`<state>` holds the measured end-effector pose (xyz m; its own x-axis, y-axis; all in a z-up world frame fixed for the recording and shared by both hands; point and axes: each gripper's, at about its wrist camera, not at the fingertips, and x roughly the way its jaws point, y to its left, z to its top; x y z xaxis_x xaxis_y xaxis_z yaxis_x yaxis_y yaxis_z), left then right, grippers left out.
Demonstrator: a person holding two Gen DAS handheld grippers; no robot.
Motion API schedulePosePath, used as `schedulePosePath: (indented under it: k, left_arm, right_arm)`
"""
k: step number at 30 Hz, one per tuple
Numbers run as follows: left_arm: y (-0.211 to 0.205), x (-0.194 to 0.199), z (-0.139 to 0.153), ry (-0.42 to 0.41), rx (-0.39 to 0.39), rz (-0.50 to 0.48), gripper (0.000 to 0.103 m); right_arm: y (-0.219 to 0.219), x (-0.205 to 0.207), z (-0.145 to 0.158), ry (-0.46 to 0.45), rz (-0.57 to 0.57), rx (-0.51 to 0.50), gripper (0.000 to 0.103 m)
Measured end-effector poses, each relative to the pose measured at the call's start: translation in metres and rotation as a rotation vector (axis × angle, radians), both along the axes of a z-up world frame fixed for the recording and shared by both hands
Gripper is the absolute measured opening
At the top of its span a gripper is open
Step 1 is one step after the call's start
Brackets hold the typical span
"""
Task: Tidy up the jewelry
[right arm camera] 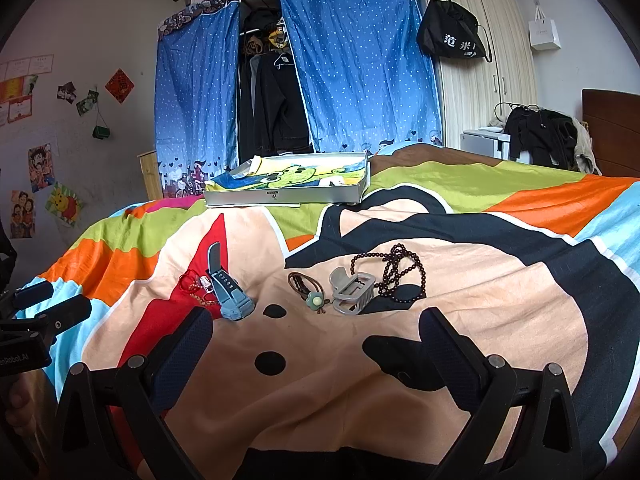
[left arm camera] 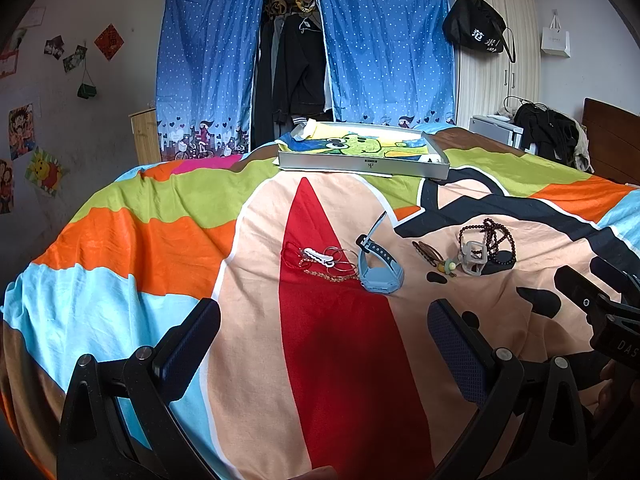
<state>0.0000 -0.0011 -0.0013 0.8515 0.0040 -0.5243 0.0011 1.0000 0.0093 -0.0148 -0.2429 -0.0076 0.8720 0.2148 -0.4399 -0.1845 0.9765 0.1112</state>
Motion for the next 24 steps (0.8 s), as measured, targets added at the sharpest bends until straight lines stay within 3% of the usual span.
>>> schedulePosePath:
  k: [12, 20, 24]
  left_arm:
    - [-0.005, 0.001, -0.009, 0.031, 0.007, 0.006, 0.102]
    - [0.021, 0.024, -0.018, 0.142, -0.057, 0.030, 0.102]
    - [0.034, 0.045, -0.017, 0.202, -0.032, -0.004, 0.102]
  right_arm:
    - [0.000, 0.002, -0.009, 0.019, 0.002, 0.010, 0.103]
    - [0.000, 0.019, -0.022, 0.148, 0.034, 0.048, 0.103]
    - [0.005, 0.033, -0.028, 0.232, 0.099, 0.067, 0.103]
